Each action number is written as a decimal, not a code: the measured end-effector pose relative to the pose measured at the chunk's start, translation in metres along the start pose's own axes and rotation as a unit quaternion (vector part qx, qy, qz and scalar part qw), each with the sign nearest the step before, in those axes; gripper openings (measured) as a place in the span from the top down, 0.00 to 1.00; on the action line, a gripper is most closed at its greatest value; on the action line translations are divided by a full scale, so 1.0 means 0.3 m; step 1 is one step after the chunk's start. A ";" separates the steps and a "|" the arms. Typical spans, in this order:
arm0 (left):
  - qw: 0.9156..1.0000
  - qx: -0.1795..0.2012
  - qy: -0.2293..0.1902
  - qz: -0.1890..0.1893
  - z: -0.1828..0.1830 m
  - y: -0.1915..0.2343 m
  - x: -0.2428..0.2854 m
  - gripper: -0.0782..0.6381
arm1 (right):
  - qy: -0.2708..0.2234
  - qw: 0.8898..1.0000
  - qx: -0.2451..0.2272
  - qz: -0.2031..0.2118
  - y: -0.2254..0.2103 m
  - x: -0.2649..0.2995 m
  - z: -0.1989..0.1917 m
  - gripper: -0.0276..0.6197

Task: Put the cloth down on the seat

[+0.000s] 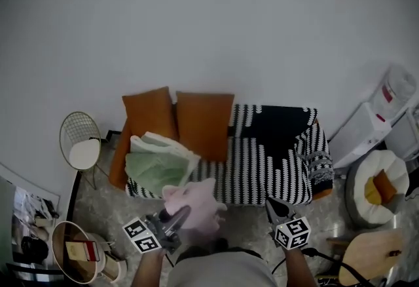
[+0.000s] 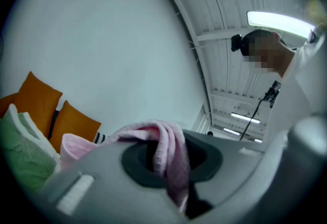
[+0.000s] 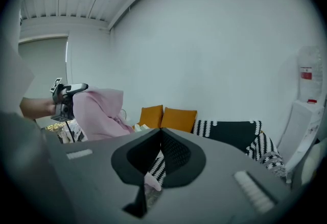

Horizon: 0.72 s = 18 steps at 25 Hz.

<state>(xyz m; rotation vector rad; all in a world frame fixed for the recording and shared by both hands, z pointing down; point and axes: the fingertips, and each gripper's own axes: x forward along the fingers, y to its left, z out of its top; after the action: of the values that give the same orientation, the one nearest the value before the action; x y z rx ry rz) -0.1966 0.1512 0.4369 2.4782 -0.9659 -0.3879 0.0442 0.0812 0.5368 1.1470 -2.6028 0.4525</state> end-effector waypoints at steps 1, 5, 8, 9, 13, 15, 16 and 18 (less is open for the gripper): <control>1.000 -0.001 0.001 -0.002 0.000 0.000 0.022 0.83 | 0.000 1.000 0.001 -0.002 -0.018 -0.003 0.002 0.95; 1.000 -0.007 0.007 -0.014 -0.001 0.006 0.096 0.83 | -0.004 1.000 0.010 -0.012 -0.070 -0.013 0.009 0.95; 1.000 -0.009 0.012 -0.026 0.006 0.014 0.152 0.83 | -0.006 1.000 0.015 -0.020 -0.106 -0.011 0.016 0.95; 0.999 -0.009 0.014 -0.029 0.007 0.015 0.170 0.83 | -0.007 1.000 0.017 -0.022 -0.117 -0.014 0.017 0.95; 0.999 -0.013 0.025 -0.041 0.008 0.029 0.238 0.83 | -0.008 0.999 0.026 -0.037 -0.160 -0.024 0.021 0.95; 0.998 -0.014 0.032 -0.048 0.008 0.044 0.277 0.83 | -0.008 0.998 0.029 -0.046 -0.190 -0.019 0.021 0.95; 0.998 -0.014 0.036 -0.053 0.010 0.051 0.297 0.83 | -0.007 0.998 0.030 -0.051 -0.205 -0.016 0.022 0.95; 0.997 -0.014 0.044 -0.066 0.019 0.065 0.336 0.83 | -0.006 0.997 0.035 -0.062 -0.233 -0.007 0.025 0.95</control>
<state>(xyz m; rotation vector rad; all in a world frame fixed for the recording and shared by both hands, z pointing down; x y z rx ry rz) -0.1379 0.0669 0.4320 2.5181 -0.7605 -0.3298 0.0968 0.0350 0.5414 1.3292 -2.5254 0.5135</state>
